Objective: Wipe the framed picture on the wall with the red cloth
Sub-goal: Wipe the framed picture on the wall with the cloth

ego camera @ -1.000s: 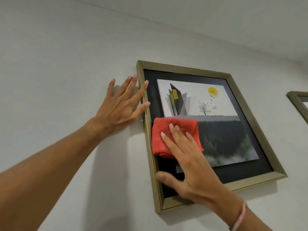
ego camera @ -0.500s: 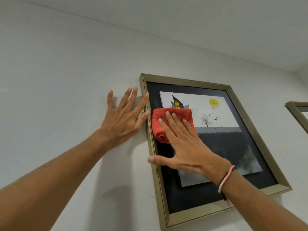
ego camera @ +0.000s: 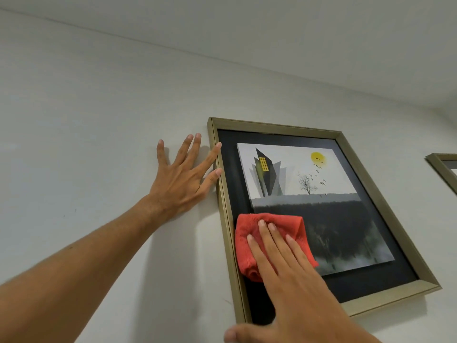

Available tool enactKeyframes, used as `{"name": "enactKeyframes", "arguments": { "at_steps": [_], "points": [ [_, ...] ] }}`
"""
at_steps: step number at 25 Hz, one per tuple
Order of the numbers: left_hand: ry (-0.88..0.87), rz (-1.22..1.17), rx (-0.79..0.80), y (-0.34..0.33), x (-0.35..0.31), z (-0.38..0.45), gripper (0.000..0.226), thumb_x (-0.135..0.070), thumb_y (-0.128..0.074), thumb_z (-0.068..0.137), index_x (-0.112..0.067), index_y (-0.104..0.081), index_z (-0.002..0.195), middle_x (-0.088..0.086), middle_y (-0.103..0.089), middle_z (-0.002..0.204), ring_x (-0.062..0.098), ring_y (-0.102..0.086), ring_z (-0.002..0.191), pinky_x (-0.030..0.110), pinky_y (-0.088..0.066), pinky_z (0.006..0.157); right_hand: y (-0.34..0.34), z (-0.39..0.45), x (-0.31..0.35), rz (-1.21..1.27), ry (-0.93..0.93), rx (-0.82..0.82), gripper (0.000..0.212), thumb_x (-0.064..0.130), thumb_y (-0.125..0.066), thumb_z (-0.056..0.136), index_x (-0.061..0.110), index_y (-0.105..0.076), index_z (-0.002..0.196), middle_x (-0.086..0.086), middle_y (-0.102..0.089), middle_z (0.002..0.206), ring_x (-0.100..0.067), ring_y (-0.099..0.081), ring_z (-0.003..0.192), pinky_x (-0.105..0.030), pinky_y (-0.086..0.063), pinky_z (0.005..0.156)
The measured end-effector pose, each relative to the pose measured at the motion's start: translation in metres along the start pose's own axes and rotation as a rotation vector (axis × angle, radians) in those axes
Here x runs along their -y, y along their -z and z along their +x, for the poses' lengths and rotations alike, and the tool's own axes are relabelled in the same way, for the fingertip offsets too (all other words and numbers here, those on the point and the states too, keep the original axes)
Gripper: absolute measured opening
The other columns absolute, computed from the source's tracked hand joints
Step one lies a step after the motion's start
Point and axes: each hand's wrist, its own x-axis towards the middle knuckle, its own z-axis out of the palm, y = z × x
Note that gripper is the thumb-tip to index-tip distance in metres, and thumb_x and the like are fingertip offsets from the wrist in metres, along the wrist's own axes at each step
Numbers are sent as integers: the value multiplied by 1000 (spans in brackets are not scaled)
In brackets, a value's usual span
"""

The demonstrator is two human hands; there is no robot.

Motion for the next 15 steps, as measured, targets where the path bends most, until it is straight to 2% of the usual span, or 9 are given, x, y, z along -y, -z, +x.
{"name": "enactKeyframes", "arguments": {
  "at_steps": [1, 2, 3, 5, 7, 11, 13, 15],
  "points": [
    [-7, 13, -1, 1, 4, 6, 72, -67, 7, 92, -43, 12, 161, 10, 6, 176, 29, 4, 163, 76, 2, 122, 3, 9, -2, 64, -12, 13, 136, 102, -38, 62, 23, 11, 161, -4, 22, 171, -27, 16, 159, -41, 18, 127],
    [-13, 29, -7, 2, 9, 14, 72, -67, 8, 92, -44, 13, 160, 10, 5, 176, 29, 4, 163, 76, 2, 121, 3, 18, -4, 127, -25, 32, 137, 108, -26, 57, 30, 34, 153, 6, 45, 161, -15, 39, 150, -41, 29, 123],
    [-17, 42, -14, 3, 13, 21, 72, -67, 9, 91, -44, 13, 160, 10, 5, 176, 29, 3, 163, 77, 1, 121, 2, 29, -8, 156, -29, 14, 136, 110, -20, 53, 33, 42, 147, 12, 54, 154, -7, 49, 143, -39, 32, 119],
    [-21, 51, -26, 1, 19, 28, 71, -67, 7, 92, -45, 13, 160, 11, 5, 176, 29, 3, 163, 78, 1, 121, 4, 56, -16, 171, -26, -32, 139, 112, -17, 49, 33, 39, 150, 11, 52, 155, -4, 50, 142, -36, 30, 116],
    [-34, 51, -37, -2, 20, 30, 70, -67, 5, 94, -45, 13, 160, 11, 5, 176, 29, 3, 163, 78, 1, 120, 12, 89, -27, 157, -14, -48, 142, 111, -18, 51, 29, 29, 156, 4, 42, 162, -11, 42, 149, -38, 23, 123],
    [-42, 54, -52, -5, 20, 29, 71, -68, 7, 93, -45, 13, 160, 11, 5, 176, 29, 2, 163, 78, 0, 120, 38, 145, -38, 143, -8, -41, 135, 101, -36, 63, 22, 12, 162, -5, 24, 170, -19, 23, 157, -47, 7, 130],
    [-44, 57, -61, -5, 20, 29, 71, -68, 6, 94, -44, 13, 160, 12, 4, 176, 29, 2, 163, 79, -1, 120, 41, 147, -38, 166, -12, -33, 134, 100, -38, 63, 24, 9, 162, -4, 23, 171, -18, 23, 157, -47, 7, 131],
    [-46, 56, -59, -6, 20, 29, 70, -68, 4, 94, -44, 14, 160, 11, 5, 176, 29, 3, 163, 79, 0, 120, 36, 130, -35, 176, -14, -13, 137, 104, -32, 59, 25, 14, 161, -2, 29, 168, -16, 28, 155, -46, 9, 130]
  ]
}}
